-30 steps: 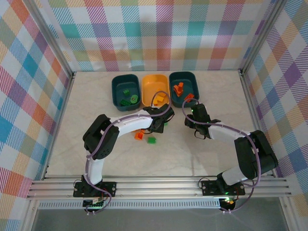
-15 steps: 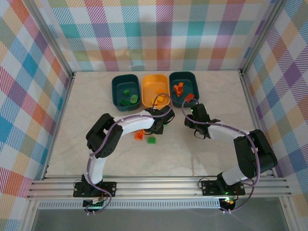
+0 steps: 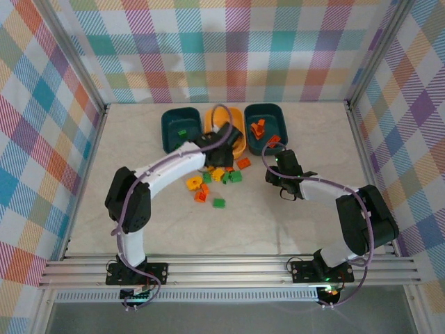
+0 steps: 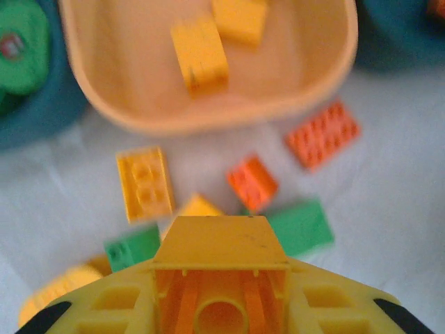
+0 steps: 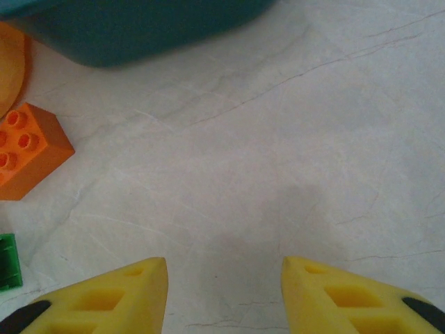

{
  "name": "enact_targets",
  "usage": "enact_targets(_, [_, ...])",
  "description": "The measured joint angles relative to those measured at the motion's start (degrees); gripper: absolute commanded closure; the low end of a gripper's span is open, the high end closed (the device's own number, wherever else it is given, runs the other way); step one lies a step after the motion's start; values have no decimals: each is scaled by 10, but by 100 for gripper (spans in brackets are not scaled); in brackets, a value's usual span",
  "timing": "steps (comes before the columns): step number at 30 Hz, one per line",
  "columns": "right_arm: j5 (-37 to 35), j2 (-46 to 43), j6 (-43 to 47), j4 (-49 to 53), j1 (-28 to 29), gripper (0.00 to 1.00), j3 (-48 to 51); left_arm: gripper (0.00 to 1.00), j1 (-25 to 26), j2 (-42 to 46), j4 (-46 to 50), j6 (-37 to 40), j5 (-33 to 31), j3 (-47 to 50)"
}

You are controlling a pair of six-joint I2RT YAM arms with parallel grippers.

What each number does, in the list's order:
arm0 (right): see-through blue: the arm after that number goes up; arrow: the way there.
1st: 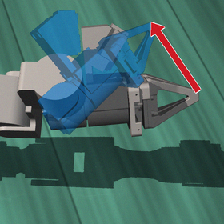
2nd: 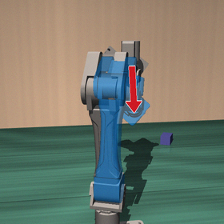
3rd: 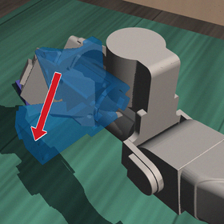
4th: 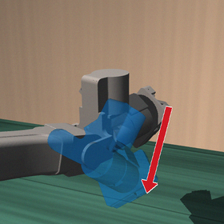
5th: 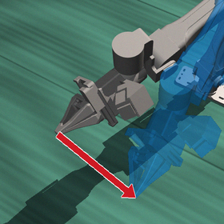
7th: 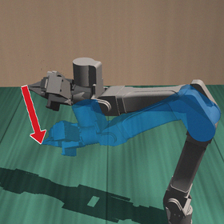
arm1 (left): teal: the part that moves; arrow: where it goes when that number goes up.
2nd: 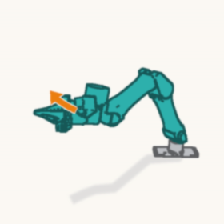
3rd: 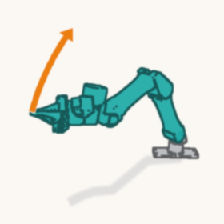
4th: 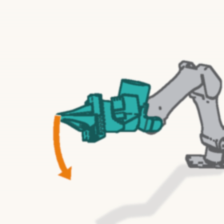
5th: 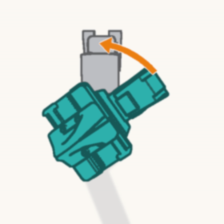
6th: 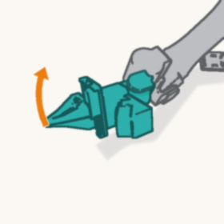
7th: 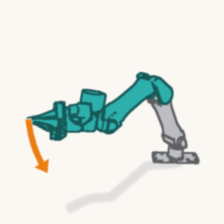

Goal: Sort the legos into containers by color

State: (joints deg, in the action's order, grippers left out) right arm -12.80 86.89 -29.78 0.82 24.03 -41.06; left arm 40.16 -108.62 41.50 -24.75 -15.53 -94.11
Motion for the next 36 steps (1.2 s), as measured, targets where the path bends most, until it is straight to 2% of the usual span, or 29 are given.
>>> enact_targets(3, [15, 2, 0, -5, 0, 51, 0, 84, -56, -56, -7, 13, 27, -93])
enact_targets(6, [28, 2, 2, -13, 0, 49, 0, 84, -90, -139, -2, 26, 53, -205])
enact_targets(9, [37, 2, 2, -16, 0, 48, 0, 82, -101, -225, 14, 34, 82, -310])
enact_targets(14, [43, 2, 2, -17, 0, 46, 0, 77, -104, -320, 48, 43, 121, -404])
enact_targets(16, [44, 2, 2, -17, 0, 46, 0, 72, -104, -334, 57, 47, 129, -411])
enact_targets(20, [45, 2, 2, -17, 0, 44, 0, 50, -104, -337, 73, 49, 137, -412])
enact_targets(24, [45, 2, 3, -17, 2, 44, -1, 34, -104, -335, 80, 53, 143, -413])
enact_targets(26, [41, 2, 6, -17, 8, 43, -1, 30, -104, -321, 75, 57, 147, -394])
enact_targets(29, [30, -7, 19, -17, 35, 40, -1, 23, -104, -254, 52, 59, 151, -305])
enact_targets(33, [28, -9, 37, -16, 78, 38, -11, 0, -104, -86, -23, 41, 148, -107])
enact_targets(36, [25, 17, 47, -8, 117, 35, -47, 0, -106, 71, -86, 19, 131, 53])
